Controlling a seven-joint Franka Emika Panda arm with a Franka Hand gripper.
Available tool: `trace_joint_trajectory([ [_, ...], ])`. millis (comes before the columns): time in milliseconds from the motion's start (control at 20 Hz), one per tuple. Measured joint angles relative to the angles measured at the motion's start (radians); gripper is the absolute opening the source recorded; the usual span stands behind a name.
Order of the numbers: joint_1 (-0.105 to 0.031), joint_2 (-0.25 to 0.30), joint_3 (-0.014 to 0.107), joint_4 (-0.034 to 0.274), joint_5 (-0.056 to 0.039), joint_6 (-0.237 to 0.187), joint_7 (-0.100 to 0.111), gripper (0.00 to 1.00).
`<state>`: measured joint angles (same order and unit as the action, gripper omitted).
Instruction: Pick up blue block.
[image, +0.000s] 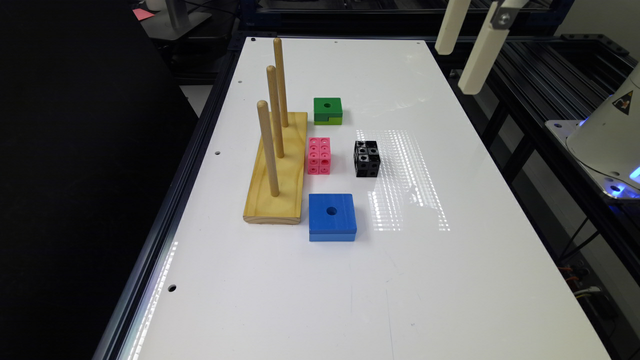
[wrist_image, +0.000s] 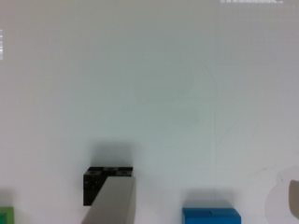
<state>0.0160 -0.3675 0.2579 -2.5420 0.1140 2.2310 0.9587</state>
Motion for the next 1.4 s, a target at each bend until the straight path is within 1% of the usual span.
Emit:
trace_joint_trajectory([
  [300, 0.000, 0.051, 0.011, 0.050, 0.0000, 0.000, 0.012, 1.00],
  [450, 0.000, 0.081, 0.022, 0.080, 0.0000, 0.001, 0.025, 1.00],
  [550, 0.000, 0.099, 0.026, 0.098, -0.0002, 0.002, 0.029, 1.00],
  [800, -0.005, 0.150, 0.028, 0.147, -0.0029, 0.002, 0.031, 1.00],
  [1000, -0.014, 0.187, 0.029, 0.182, -0.0065, 0.002, 0.031, 1.00],
  [1150, -0.018, 0.202, 0.029, 0.196, -0.0079, 0.002, 0.031, 1.00],
  [1250, -0.023, 0.209, 0.029, 0.203, -0.0096, 0.002, 0.031, 1.00],
  [1400, -0.029, 0.211, 0.030, 0.205, -0.0113, 0.002, 0.031, 1.00],
])
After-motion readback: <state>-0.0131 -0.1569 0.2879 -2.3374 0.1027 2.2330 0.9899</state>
